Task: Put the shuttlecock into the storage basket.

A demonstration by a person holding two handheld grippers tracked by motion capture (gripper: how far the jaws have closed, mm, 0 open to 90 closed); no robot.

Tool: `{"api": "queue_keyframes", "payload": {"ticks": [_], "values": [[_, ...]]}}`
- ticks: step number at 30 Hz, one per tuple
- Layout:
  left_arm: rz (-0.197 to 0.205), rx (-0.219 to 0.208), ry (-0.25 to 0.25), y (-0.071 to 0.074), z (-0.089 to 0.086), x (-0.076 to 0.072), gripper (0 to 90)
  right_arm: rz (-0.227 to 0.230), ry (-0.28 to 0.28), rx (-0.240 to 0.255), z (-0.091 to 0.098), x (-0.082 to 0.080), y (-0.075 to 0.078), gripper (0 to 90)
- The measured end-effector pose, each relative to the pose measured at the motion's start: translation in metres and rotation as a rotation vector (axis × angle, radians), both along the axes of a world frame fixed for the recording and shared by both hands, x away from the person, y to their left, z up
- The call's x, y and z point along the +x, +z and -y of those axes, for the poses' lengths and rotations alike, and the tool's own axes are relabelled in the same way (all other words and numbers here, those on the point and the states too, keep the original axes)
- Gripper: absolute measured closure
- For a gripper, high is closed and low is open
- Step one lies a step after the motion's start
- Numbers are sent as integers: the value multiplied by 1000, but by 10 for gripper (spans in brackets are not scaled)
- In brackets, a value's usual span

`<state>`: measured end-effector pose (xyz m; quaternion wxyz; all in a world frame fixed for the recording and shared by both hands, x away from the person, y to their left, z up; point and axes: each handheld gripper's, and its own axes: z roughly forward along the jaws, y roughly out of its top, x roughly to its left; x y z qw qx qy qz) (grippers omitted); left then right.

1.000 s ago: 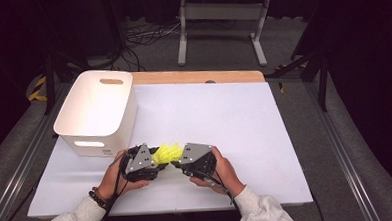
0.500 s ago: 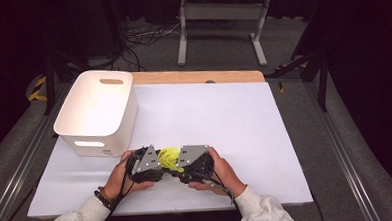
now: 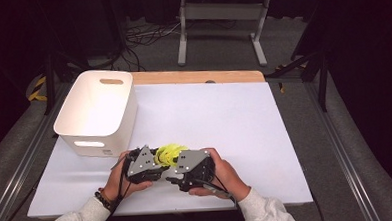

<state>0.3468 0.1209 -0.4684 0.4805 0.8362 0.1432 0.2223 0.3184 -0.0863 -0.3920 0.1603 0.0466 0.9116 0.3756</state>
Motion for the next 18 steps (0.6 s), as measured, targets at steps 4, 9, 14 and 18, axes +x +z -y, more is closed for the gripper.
{"api": "queue_keyframes", "payload": {"ticks": [4,9,14,18], "values": [[13,-6,-8,1,0,-2,500,16,-18,-2,1,-1,5,415],[11,-14,-15,1,-2,-2,504,19,-28,18,6,-2,10,371],[10,-18,-15,1,-3,-3,504,44,-45,43,14,-4,17,345],[9,-27,-11,1,-4,-3,504,79,-63,80,23,-8,26,320]]}}
